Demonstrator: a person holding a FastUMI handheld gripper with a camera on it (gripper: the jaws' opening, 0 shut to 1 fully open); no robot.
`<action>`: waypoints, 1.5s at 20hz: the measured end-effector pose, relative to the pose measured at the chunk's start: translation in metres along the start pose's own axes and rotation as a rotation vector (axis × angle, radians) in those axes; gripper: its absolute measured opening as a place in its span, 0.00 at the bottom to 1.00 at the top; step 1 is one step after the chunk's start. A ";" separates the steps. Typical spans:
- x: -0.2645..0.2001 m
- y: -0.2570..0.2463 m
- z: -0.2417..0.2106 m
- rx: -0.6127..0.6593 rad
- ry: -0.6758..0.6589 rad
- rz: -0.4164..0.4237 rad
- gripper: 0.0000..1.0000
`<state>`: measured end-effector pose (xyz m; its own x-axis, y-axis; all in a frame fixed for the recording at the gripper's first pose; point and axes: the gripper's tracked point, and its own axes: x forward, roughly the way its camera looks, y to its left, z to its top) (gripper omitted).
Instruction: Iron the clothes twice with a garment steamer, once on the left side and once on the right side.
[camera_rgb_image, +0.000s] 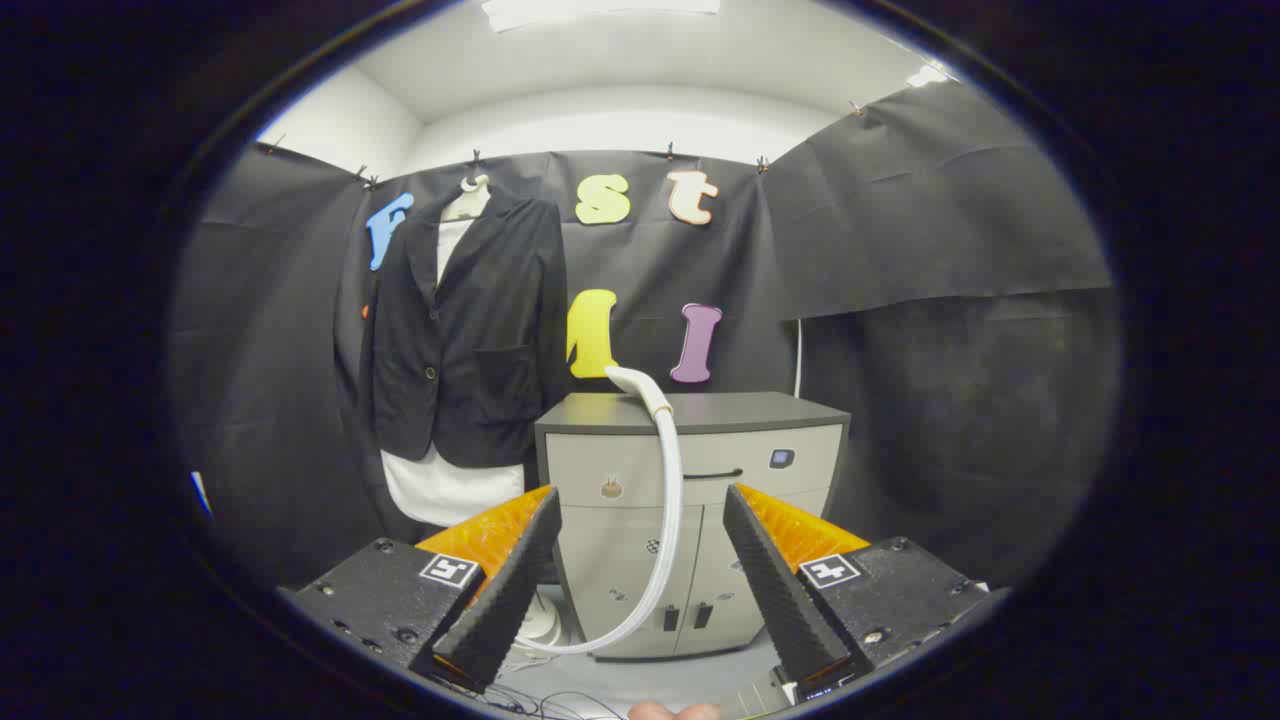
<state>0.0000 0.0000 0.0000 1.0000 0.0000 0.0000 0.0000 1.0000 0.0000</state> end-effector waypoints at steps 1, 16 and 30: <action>0.000 -0.003 -0.001 0.001 0.001 -0.005 1.00; -0.009 -0.002 -0.005 0.005 0.007 -0.018 1.00; 0.035 0.015 0.031 -0.006 0.010 -0.055 1.00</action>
<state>0.0349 0.0147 0.0314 0.9984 -0.0548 -0.0099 0.0548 0.9985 -0.0062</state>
